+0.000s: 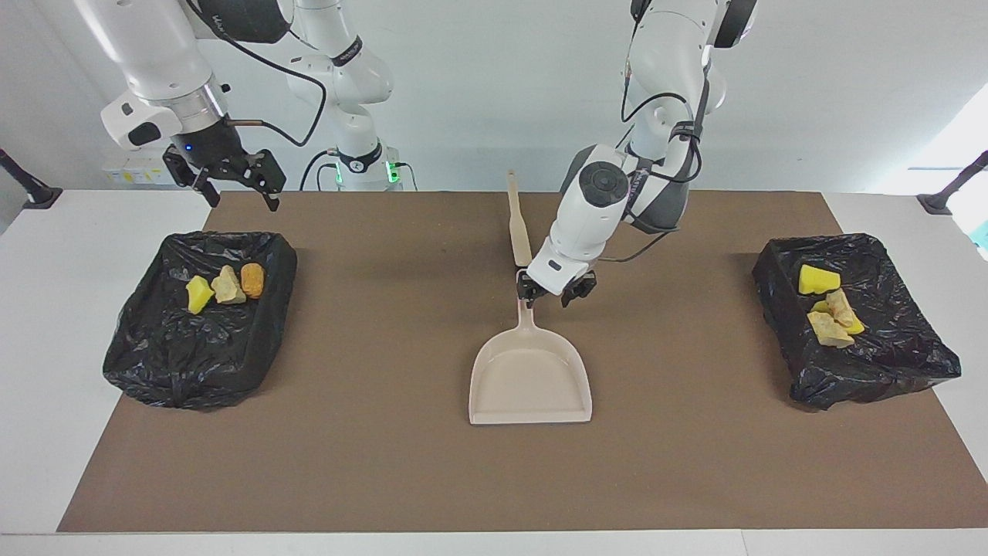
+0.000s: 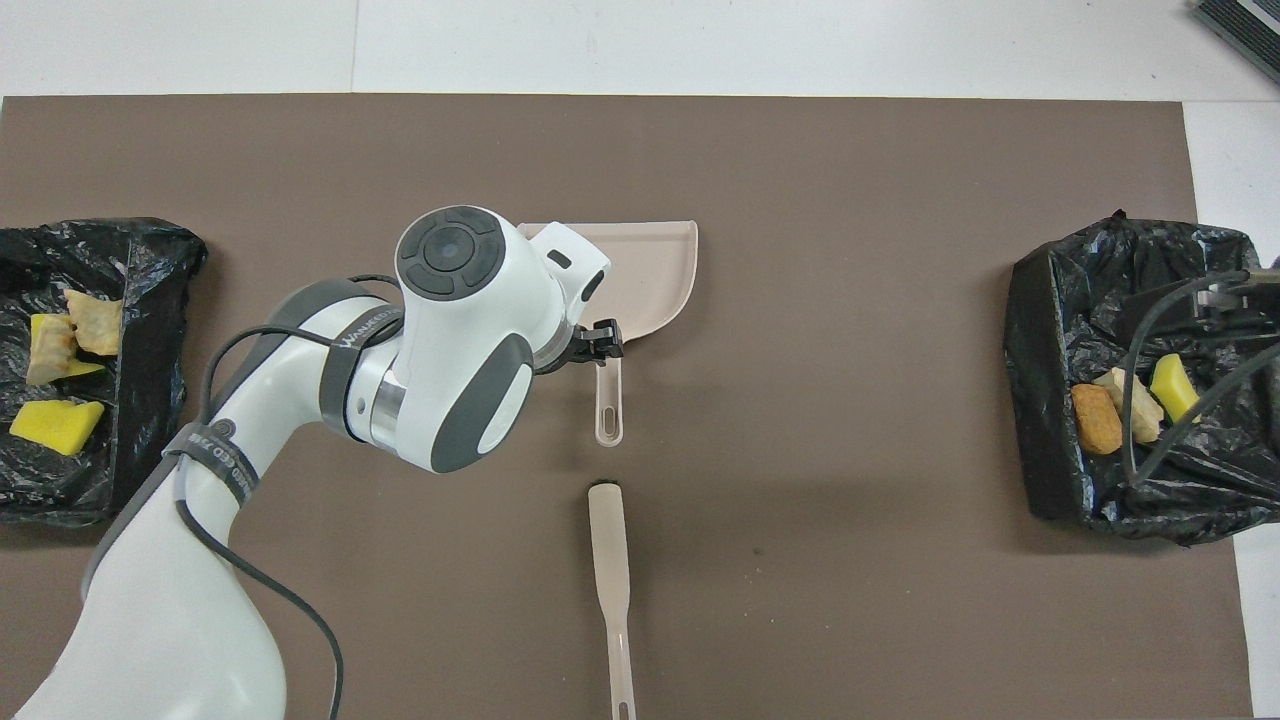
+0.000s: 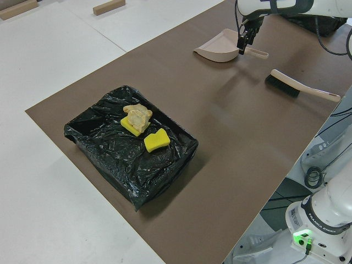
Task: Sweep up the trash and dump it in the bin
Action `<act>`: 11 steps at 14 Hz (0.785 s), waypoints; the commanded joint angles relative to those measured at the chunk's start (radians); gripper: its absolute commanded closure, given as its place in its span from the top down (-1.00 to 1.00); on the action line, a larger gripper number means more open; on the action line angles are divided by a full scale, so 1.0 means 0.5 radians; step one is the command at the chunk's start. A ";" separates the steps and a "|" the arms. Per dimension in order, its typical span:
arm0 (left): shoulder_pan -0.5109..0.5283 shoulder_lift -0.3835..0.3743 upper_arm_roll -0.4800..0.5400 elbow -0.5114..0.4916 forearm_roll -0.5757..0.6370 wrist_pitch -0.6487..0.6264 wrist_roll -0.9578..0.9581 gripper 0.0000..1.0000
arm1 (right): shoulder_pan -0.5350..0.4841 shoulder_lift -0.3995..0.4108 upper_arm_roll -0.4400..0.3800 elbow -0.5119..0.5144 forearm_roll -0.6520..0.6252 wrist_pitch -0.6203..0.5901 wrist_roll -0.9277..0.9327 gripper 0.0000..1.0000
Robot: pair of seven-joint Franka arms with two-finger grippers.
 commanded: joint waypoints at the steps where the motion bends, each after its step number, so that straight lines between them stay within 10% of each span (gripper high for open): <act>1: 0.073 -0.072 -0.008 -0.016 0.097 -0.014 0.054 1.00 | -0.007 -0.018 0.003 -0.003 0.031 -0.026 0.029 1.00; 11: 0.671 -0.526 -0.008 0.058 0.107 -0.559 0.970 1.00 | -0.007 -0.018 0.003 -0.003 0.031 -0.026 0.029 1.00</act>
